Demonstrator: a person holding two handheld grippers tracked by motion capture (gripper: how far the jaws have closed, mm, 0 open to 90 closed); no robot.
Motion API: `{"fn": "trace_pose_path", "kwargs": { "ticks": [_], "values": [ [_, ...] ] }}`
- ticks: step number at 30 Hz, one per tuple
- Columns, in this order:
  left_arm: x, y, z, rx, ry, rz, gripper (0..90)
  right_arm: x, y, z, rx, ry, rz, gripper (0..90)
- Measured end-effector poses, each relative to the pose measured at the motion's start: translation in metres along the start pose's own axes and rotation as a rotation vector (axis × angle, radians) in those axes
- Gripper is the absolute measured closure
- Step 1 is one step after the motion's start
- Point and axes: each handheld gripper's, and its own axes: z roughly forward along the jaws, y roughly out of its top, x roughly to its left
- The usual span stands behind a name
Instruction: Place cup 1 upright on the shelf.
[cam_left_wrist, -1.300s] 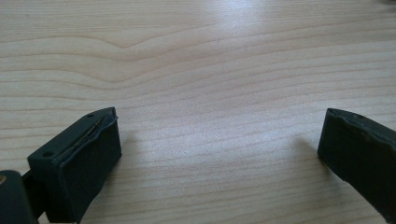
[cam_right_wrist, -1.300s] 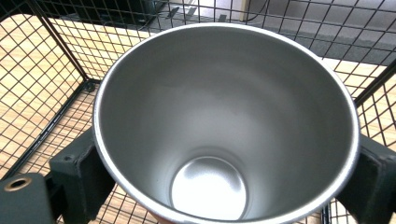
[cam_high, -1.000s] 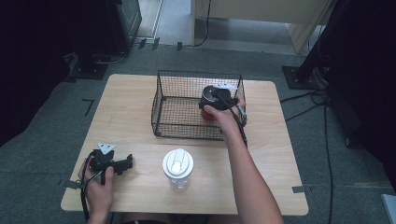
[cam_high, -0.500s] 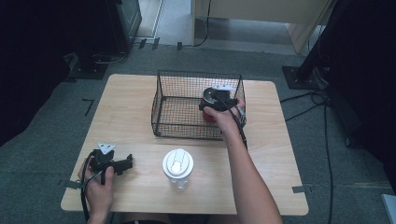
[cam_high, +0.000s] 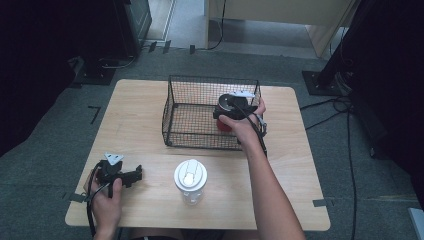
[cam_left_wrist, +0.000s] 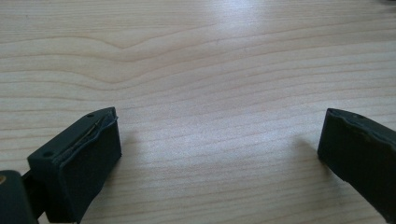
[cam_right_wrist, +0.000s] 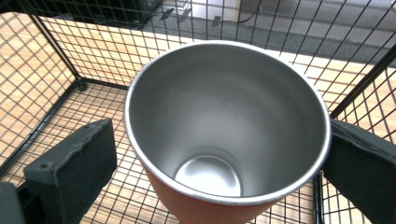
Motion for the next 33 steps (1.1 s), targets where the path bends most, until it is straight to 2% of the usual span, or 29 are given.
{"fn": "trace_pose_path", "kwargs": {
  "ticks": [8, 13, 16, 20, 33],
  "values": [
    [0.0, 0.0, 0.0, 0.0, 0.0, -0.002, 0.0, 0.001, 0.002, -0.014, -0.007, 0.028, -0.001, 0.0],
    [0.0, 0.0, 0.0, 0.0, 0.0, -0.002, 0.0, 0.007, 0.001, -0.022, -0.011, 0.017, -0.02, 0.0],
    [0.0, 0.0, 0.0, 0.0, 0.0, -0.001, 0.0, 0.011, 0.002, -0.028, -0.027, -0.016, -0.045, 0.0],
    [0.0, 0.0, 0.0, 0.0, 0.0, -0.001, 0.0, 0.012, 0.003, -0.036, -0.038, -0.021, -0.031, 0.0],
    [0.0, 0.0, 0.0, 0.0, 0.0, 0.0, 0.0, 0.013, -0.006, -0.058, -0.055, 0.028, -0.039, 0.0]
  ]
}}
